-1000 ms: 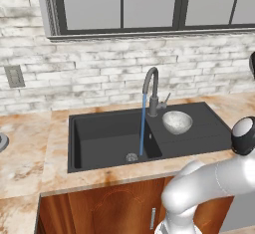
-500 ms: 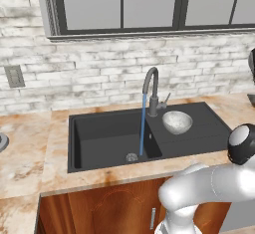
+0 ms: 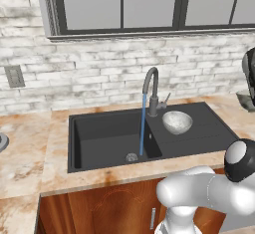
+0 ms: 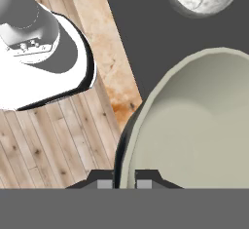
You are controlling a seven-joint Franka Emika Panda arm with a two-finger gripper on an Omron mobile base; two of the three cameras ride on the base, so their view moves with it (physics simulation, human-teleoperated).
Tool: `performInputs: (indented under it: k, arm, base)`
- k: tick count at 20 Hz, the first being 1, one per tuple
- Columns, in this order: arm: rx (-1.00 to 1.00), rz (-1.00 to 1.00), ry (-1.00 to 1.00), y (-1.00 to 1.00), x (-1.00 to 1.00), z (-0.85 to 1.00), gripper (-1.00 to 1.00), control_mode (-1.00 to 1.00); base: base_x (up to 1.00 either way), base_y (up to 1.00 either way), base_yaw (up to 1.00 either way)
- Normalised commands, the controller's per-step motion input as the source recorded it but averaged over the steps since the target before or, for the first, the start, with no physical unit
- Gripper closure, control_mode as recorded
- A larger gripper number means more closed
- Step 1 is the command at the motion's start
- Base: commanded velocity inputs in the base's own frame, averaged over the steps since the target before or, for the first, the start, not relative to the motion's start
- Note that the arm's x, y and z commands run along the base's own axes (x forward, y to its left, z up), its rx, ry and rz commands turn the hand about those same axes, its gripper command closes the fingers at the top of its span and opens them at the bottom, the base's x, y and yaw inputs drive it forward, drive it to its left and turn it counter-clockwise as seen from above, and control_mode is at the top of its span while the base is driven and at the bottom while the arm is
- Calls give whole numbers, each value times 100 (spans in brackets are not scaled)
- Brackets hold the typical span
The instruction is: Rinse each bowl for a few seconds and place them down in the sink or on the counter.
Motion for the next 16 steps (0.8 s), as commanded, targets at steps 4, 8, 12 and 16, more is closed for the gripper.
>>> performInputs:
  k: [4, 8, 12, 16]
  arm:
    - [0, 4, -8, 49, -8, 0, 100, -100]
    - [2, 4, -8, 45, -10, 2, 100, -100]
    - [3, 4, -5, 48, -7, 3, 100, -100]
    - [0, 5, -8, 47, -13, 4, 100, -100]
  base:
    - [0, 0, 0]
    - [0, 0, 0]
    - [0, 0, 0]
    - [0, 0, 0]
